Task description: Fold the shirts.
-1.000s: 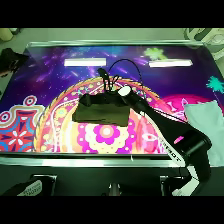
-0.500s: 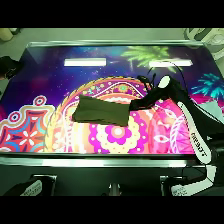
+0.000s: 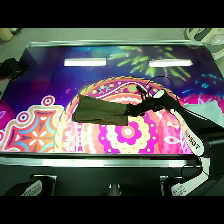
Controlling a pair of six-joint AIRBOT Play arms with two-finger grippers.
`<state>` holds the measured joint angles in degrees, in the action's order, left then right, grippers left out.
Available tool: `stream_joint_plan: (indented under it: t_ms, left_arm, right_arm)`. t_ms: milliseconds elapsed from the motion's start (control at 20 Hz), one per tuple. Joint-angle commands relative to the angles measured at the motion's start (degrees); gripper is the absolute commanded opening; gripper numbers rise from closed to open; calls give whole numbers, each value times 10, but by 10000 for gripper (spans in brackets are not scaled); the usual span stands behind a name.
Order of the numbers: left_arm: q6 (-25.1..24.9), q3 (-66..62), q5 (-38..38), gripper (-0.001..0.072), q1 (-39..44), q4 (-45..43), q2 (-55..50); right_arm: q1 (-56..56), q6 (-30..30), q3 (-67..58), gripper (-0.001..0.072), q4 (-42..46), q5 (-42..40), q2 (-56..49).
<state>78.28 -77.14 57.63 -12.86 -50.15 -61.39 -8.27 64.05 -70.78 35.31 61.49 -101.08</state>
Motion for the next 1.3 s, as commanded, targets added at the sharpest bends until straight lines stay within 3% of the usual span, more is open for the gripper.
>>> stream_joint_plan:
  t_ms: [0, 150, 300, 450, 600, 900, 1100, 1250]
  left_arm:
    - [0, 0, 0, 23, 1, 0, 0]
    - [-5, 0, -1, 23, 1, -3, 0]
    - [-5, 0, -12, 23, 1, -25, 0]
    - [-5, 0, -22, 23, 1, -29, 0]
    - [-5, 0, -22, 24, 1, -28, 0]
    - [-5, 0, -39, 23, 1, -28, 0]
    - [-9, 0, -40, 23, 1, -28, 0]
    - [-12, 0, -40, 23, 1, -28, 0]
  right_arm:
    - [39, -105, -31, 18, -103, 37, 17]
    - [122, -84, -103, 18, -55, 76, 91]
    - [242, 22, -185, 18, 78, 125, 146]
    - [362, 32, -247, 18, 110, 221, 172]
    - [466, 60, -288, 18, 140, 261, 200]
    - [601, 73, -320, 19, 151, 383, 214]
    - [668, 73, -320, 18, 165, 389, 235]
    - [683, 42, -313, 19, 290, 445, 252]
